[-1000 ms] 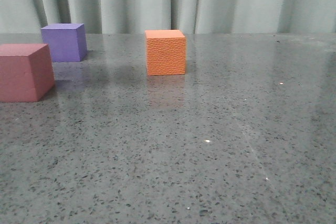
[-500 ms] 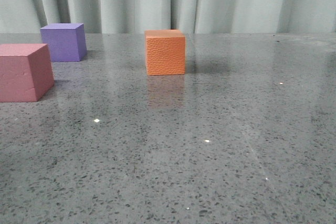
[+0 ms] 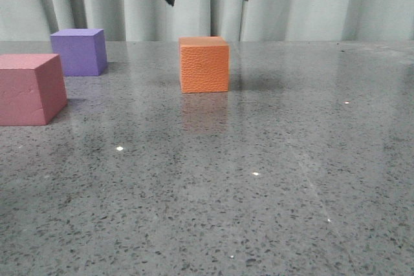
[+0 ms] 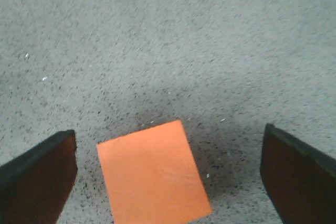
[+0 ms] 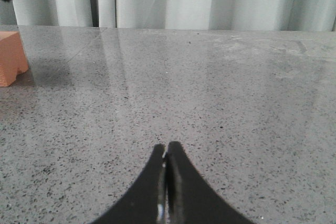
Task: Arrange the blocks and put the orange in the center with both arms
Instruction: 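Lower the open left gripper over the orange cube, then close the left gripper on the orange cube and lift it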
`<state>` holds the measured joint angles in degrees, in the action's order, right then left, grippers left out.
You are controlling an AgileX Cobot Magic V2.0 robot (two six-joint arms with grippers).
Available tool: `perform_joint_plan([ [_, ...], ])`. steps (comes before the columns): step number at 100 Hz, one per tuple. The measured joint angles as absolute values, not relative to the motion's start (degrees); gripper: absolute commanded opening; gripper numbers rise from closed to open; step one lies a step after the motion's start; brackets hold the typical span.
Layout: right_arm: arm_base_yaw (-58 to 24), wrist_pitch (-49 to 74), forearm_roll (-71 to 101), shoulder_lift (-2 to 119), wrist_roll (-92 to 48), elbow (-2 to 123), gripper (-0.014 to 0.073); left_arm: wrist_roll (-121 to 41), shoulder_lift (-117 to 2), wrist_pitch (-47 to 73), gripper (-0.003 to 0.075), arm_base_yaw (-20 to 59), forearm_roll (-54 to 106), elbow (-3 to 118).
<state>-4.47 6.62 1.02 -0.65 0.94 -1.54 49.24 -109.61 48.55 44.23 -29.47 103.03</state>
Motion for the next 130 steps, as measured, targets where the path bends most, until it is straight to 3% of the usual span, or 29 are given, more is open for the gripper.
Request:
perform_joint_plan([
  [94,-4.5,6.6,1.0,-0.6,0.9,-1.5,-0.0067,55.1,-116.9,50.4,0.0653,44.0,-30.6,103.0],
  [104,-4.5,6.6,1.0,-0.6,0.9,-1.5,-0.0067,55.1,-116.9,49.9,0.0594,44.0,-30.7,103.0],
  [130,-4.5,6.6,1.0,-0.6,0.9,-1.5,-0.0067,55.1,-116.9,49.7,0.0272,44.0,-30.6,103.0],
])
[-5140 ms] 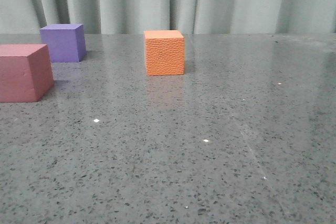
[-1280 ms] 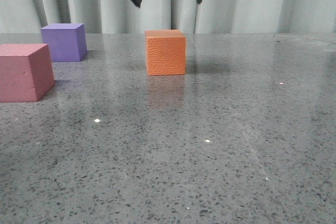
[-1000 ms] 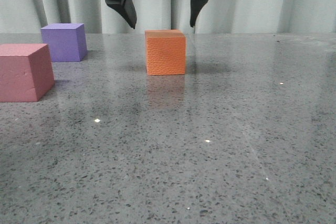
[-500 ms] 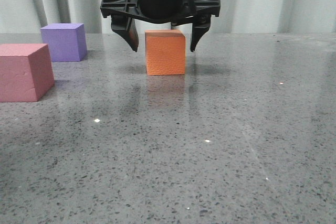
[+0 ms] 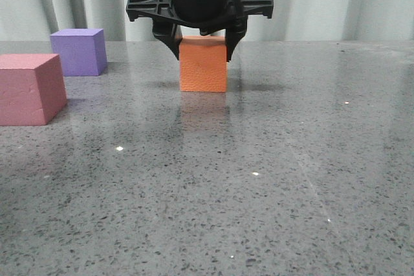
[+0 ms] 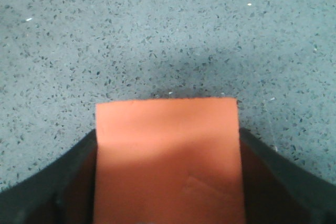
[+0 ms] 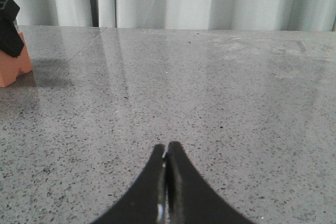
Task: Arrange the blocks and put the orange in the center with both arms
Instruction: 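Close the left gripper on the orange cube and lift it, then carry the orange cube with the left gripper toward the purple cube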
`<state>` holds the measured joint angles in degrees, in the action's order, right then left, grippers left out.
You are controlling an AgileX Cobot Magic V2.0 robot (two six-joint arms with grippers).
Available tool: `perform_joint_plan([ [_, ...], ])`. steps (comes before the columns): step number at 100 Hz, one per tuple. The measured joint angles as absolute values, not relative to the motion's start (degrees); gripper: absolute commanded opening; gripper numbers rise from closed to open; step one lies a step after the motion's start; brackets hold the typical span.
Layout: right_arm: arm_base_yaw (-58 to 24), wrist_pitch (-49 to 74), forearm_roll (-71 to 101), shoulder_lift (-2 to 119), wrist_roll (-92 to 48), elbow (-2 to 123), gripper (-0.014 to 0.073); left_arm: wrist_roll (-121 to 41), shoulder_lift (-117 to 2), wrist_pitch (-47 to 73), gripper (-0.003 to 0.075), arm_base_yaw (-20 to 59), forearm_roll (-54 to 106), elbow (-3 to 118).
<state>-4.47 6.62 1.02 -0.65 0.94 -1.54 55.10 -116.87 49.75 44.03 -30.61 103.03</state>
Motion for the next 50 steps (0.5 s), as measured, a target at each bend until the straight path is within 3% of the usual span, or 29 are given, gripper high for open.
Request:
perform_joint_plan([
  [14,-4.5,6.6,1.0,-0.6,0.9,-1.5,-0.0067,53.5,-116.9,49.5,0.0188,44.0,-30.5,103.1],
  [50,-4.5,6.6,1.0,-0.6,0.9,-1.5,-0.0067,44.6,-112.0,51.2,0.0188,44.2,-30.7,103.1],
])
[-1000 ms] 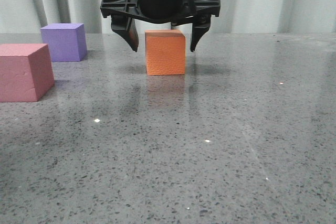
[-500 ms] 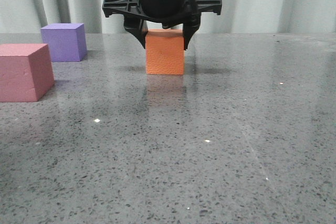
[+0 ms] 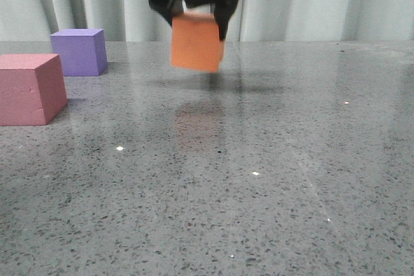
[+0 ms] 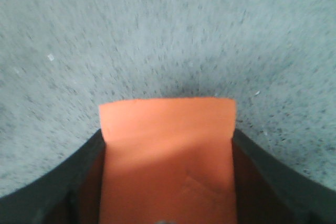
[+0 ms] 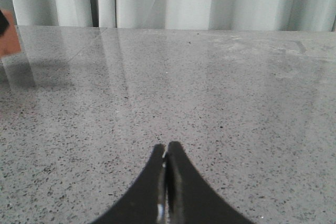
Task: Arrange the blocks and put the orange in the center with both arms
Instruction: 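Carry the orange cube with the left gripper toward the purple cube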
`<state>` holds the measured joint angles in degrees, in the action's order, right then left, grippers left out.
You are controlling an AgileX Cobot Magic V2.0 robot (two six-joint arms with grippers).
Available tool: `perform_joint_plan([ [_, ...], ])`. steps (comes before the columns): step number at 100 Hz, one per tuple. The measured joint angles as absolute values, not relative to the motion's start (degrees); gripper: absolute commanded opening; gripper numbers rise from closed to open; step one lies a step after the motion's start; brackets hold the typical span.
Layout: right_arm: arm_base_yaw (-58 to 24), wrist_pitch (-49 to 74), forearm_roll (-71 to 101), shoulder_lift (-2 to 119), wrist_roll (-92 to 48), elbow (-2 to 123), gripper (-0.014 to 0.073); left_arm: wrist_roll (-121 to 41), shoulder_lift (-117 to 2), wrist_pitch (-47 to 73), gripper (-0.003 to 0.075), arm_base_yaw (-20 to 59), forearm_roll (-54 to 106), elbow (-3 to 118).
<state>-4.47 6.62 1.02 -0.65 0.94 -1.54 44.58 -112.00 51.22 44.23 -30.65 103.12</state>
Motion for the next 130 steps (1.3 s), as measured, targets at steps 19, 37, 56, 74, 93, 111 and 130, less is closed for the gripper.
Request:
perform_joint_plan([
  [19,-4.5,6.6,1.0,-0.6,0.9,-1.5,-0.0067,42.6,-107.1,51.2,0.0188,42.1,-30.9,102.7],
  [37,-4.5,6.6,1.0,-0.6,0.9,-1.5,-0.0067,42.1,-101.5,50.3,0.0188,37.7,-31.4,95.9],
  [56,-4.5,6.6,1.0,-0.6,0.9,-1.5,-0.0067,42.0,-93.1,43.5,0.0188,31.3,-28.7,83.1],
  [74,-4.5,6.6,1.0,-0.6,0.9,-1.5,-0.0067,42.0,-87.0,37.8,0.0188,24.9,-27.0,74.5],
  [93,-4.5,6.6,1.0,-0.6,0.9,-1.5,-0.0067,41.9,-86.6,37.6,0.0188,22.6,-26.4,72.2],
  [111,-4.5,6.6,1.0,-0.6,0.9,-1.5,-0.0067,40.7,-86.6,36.8,0.0188,22.5,-25.9,72.2],
  [130,-4.5,6.6,1.0,-0.6,0.9,-1.5,-0.0067,37.7,-86.6,35.3,0.0188,22.5,-24.1,71.2],
])
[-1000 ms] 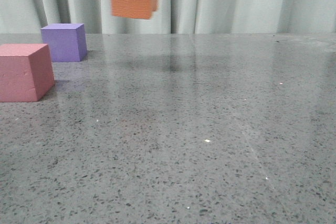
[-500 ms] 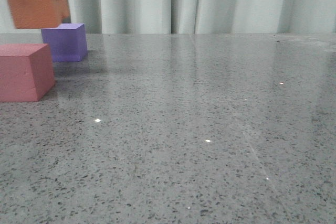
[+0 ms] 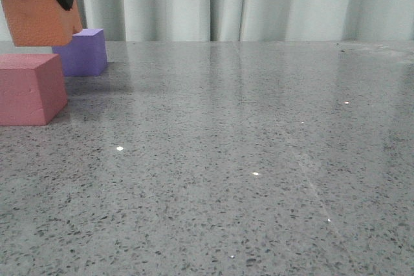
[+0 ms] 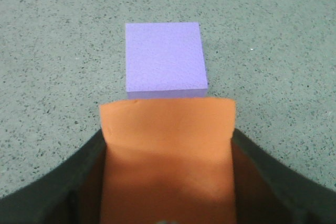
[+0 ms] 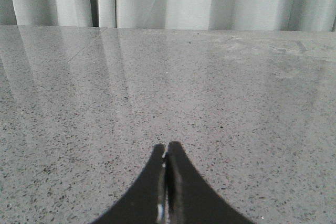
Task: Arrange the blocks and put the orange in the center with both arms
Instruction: 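Carry the orange cube with the left gripper toward the purple cube, then lower the orange cube between the purple cube and pink block, release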
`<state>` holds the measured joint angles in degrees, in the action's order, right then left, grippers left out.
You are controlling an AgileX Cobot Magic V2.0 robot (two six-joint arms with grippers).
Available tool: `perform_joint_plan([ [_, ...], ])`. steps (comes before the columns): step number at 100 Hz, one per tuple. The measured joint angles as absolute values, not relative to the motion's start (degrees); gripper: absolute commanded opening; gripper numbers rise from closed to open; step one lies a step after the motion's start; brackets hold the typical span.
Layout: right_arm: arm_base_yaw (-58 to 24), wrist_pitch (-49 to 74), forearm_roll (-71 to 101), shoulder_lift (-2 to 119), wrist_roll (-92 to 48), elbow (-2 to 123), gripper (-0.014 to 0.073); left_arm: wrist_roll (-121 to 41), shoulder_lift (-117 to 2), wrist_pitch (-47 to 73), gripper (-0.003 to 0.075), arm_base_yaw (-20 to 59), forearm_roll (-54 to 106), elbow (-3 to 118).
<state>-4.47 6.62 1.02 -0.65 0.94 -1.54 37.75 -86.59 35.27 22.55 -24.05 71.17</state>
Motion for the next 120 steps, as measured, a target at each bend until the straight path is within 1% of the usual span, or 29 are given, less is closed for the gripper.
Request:
perform_joint_plan([
  [17,-4.5,6.6,1.0,-0.6,0.9,-1.5,-0.0067,37.5,-86.6,32.4,0.0188,22.5,-23.8,68.3],
  [39,-4.5,6.6,1.0,-0.6,0.9,-1.5,-0.0067,37.5,-87.2,29.9,0.0188,22.5,-23.8,67.7],
  [65,-4.5,6.6,1.0,-0.6,0.9,-1.5,-0.0067,37.5,-91.0,29.4,0.0188,22.5,-23.8,67.6],
  [111,-4.5,6.6,1.0,-0.6,0.9,-1.5,-0.0067,37.5,-92.2,28.9,0.0193,20.6,-22.9,67.6],
  [120,-4.5,6.6,1.0,-0.6,0.9,-1.5,-0.0067,37.2,-92.2,28.9,0.0214,20.6,-22.9,67.6],
])
